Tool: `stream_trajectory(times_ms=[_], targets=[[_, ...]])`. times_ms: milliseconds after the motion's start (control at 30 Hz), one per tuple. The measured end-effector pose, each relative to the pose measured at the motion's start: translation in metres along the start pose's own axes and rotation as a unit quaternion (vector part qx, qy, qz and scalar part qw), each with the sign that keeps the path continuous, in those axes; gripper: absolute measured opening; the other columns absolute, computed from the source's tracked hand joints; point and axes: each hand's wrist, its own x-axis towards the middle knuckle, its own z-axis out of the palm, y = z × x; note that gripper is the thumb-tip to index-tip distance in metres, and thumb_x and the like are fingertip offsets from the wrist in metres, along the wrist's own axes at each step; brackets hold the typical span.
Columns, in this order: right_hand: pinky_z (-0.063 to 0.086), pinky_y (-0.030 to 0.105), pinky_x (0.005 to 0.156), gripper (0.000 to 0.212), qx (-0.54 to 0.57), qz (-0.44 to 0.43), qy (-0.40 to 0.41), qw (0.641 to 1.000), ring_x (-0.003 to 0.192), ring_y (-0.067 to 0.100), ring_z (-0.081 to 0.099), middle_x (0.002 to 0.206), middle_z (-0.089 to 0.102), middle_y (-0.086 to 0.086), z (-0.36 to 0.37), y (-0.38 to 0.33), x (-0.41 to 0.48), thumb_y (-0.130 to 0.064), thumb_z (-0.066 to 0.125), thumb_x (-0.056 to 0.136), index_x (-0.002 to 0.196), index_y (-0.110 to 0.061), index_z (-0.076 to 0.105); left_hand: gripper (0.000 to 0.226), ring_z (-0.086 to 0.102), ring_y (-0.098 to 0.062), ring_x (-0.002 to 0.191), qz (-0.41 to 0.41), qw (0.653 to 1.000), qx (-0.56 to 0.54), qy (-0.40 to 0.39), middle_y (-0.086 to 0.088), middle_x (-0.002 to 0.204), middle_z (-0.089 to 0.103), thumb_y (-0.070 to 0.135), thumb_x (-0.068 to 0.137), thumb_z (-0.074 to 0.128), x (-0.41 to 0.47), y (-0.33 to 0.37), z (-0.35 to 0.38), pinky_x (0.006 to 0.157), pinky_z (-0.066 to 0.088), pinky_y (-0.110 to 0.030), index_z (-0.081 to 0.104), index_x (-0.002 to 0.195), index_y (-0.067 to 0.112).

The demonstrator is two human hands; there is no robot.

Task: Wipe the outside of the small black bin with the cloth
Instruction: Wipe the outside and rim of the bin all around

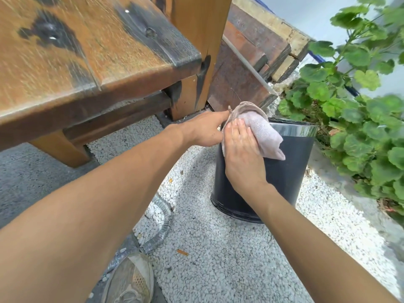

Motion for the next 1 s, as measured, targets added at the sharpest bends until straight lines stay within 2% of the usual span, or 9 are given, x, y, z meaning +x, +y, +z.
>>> stream_trajectory(times_ms=[67, 233, 367, 567, 667, 800, 867, 933, 1000], targets=[[0.007, 0.044, 0.125, 0.060, -0.006, -0.009, -0.004, 1.000, 0.153, 0.040, 0.018, 0.162, 0.023, 0.029, 0.001, 0.000, 0.001, -0.006, 0.024, 0.097, 0.154, 0.009, 0.018, 0.065, 0.061, -0.036, 0.104, 0.003, 1.000, 0.003, 0.012, -0.015, 0.110, 0.068, 0.019, 0.060, 0.033, 0.001, 0.000, -0.001, 0.085, 0.051, -0.044, 0.056, 0.119, 0.007], [0.002, 0.045, 0.126, 0.062, -0.046, -0.058, -0.036, 0.997, 0.154, 0.039, 0.006, 0.164, 0.010, 0.029, 0.004, 0.008, 0.002, -0.009, 0.011, 0.097, 0.155, 0.010, 0.003, 0.073, 0.061, -0.024, 0.114, 0.022, 0.998, -0.039, 0.032, -0.001, 0.124, 0.067, 0.024, 0.064, 0.037, -0.003, 0.000, 0.000, 0.085, 0.044, -0.026, 0.052, 0.136, 0.019], [0.005, 0.051, 0.124, 0.062, -0.129, -0.120, -0.082, 0.981, 0.153, 0.046, 0.001, 0.162, 0.003, 0.036, 0.010, 0.006, -0.002, -0.014, 0.013, 0.100, 0.151, 0.017, -0.005, 0.071, 0.060, -0.021, 0.117, 0.026, 0.998, -0.056, 0.019, 0.001, 0.128, 0.065, 0.010, 0.076, 0.048, 0.000, 0.001, 0.000, 0.096, 0.048, -0.038, 0.044, 0.144, 0.028], [0.008, 0.056, 0.123, 0.070, -0.179, -0.137, -0.082, 0.971, 0.153, 0.047, 0.004, 0.161, 0.009, 0.037, 0.017, -0.007, -0.012, -0.018, 0.031, 0.099, 0.152, 0.018, 0.002, 0.079, 0.052, -0.022, 0.127, 0.012, 1.000, -0.003, -0.002, 0.001, 0.140, 0.057, 0.000, 0.077, 0.048, 0.003, 0.004, -0.003, 0.101, 0.044, -0.035, 0.039, 0.148, 0.032], [-0.007, 0.068, 0.118, 0.071, -0.214, -0.163, -0.089, 0.959, 0.148, 0.055, -0.003, 0.158, 0.004, 0.043, 0.023, -0.018, -0.030, -0.018, 0.035, 0.098, 0.151, 0.019, 0.006, 0.083, 0.053, -0.024, 0.125, 0.009, 1.000, 0.022, -0.021, 0.001, 0.143, 0.055, -0.001, 0.076, 0.048, 0.005, 0.007, -0.004, 0.098, 0.047, -0.041, 0.034, 0.149, 0.037], [-0.020, 0.072, 0.107, 0.069, -0.233, -0.194, -0.167, 0.938, 0.148, 0.056, 0.006, 0.154, 0.006, 0.048, 0.030, -0.032, -0.067, -0.018, 0.039, 0.098, 0.149, 0.022, 0.014, 0.090, 0.050, -0.021, 0.094, 0.012, 0.999, 0.020, -0.034, 0.001, 0.146, 0.052, -0.006, 0.074, 0.041, 0.006, 0.010, 0.001, 0.075, 0.041, -0.030, 0.030, 0.152, 0.038], [-0.024, 0.075, 0.102, 0.069, -0.224, -0.217, -0.197, 0.929, 0.146, 0.061, 0.003, 0.151, 0.002, 0.053, 0.034, -0.036, -0.084, -0.019, 0.040, 0.098, 0.148, 0.022, 0.017, 0.093, 0.052, -0.024, 0.112, 0.016, 0.999, 0.026, -0.039, 0.004, 0.152, 0.045, -0.007, 0.073, 0.039, 0.007, 0.012, 0.003, 0.085, 0.046, -0.037, 0.027, 0.153, 0.040], [-0.019, 0.077, 0.105, 0.070, -0.214, -0.238, -0.226, 0.920, 0.144, 0.064, 0.000, 0.148, -0.001, 0.056, 0.040, -0.042, -0.102, -0.021, 0.044, 0.099, 0.146, 0.024, 0.018, 0.094, 0.049, -0.025, 0.127, 0.020, 0.998, 0.032, -0.040, 0.006, 0.157, 0.039, -0.007, 0.073, 0.039, 0.008, 0.012, 0.003, 0.089, 0.045, -0.038, 0.025, 0.153, 0.041], [0.006, 0.071, 0.117, 0.075, -0.153, -0.219, -0.273, 0.924, 0.147, 0.057, 0.006, 0.151, -0.005, 0.052, 0.044, -0.048, -0.118, -0.019, 0.047, 0.099, 0.148, 0.022, 0.009, 0.096, 0.048, -0.027, 0.128, 0.024, 0.998, 0.034, -0.035, 0.007, 0.160, 0.033, -0.008, 0.073, 0.038, 0.008, 0.012, 0.003, 0.083, 0.039, -0.032, 0.024, 0.153, 0.041]])
